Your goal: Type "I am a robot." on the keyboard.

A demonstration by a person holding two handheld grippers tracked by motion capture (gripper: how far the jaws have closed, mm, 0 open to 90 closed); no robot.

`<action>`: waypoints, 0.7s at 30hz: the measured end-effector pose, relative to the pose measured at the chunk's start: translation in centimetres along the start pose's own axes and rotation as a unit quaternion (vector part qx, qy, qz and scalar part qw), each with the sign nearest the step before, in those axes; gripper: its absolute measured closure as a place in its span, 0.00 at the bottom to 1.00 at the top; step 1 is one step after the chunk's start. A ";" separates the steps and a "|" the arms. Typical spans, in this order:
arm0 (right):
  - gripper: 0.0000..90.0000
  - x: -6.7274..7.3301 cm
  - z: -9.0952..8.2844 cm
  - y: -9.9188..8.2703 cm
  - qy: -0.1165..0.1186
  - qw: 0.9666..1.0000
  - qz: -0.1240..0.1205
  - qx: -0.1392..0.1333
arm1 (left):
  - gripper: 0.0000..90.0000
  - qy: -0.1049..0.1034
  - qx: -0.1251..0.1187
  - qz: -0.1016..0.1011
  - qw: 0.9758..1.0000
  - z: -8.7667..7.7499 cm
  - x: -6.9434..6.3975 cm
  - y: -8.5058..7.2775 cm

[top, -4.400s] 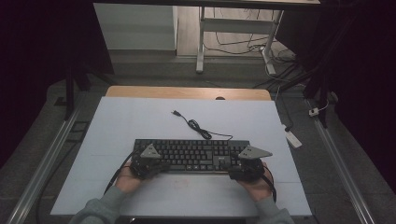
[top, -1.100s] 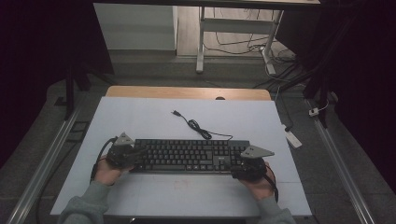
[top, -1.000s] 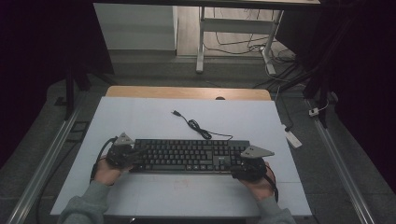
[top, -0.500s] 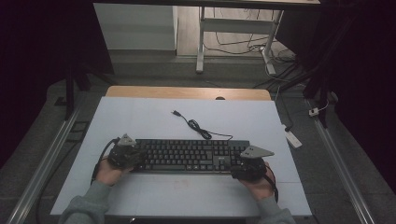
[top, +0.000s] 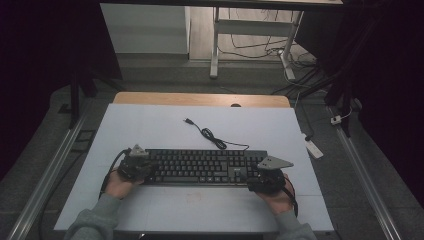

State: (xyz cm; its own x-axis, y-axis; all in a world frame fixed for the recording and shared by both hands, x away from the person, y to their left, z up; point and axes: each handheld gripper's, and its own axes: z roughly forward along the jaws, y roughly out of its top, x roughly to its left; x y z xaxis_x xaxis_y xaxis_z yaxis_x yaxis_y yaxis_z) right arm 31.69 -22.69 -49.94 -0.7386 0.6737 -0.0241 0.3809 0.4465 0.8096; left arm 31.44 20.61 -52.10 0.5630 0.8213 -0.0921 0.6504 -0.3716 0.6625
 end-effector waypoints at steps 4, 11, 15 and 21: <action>0.42 0.0 0.0 0.0 -0.004 1.000 0.000 0.001 | 0.99 0.001 -0.003 -0.003 1.000 0.1 0.0 0.0; 0.42 0.1 0.0 0.0 -0.004 1.000 0.000 0.002 | 0.99 0.005 0.003 0.002 1.000 0.3 0.0 -0.1; 0.42 0.0 0.0 0.0 -0.004 1.000 0.000 0.001 | 0.99 -0.001 -0.011 0.000 1.000 -0.1 0.0 -0.1; 0.42 0.0 -0.1 0.0 -0.005 1.000 0.000 0.001 | 0.87 -0.007 -0.041 -0.004 0.999 -1.0 0.0 0.0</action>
State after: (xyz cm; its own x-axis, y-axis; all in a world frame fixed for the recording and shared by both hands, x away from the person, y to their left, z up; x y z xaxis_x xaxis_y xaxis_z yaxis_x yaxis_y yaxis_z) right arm 31.65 -22.71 -49.91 -0.7328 0.6798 -0.0291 0.3826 0.4471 0.8085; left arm 30.96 21.08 -51.35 0.5654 0.8177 -0.1076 0.6107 -0.3274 0.7210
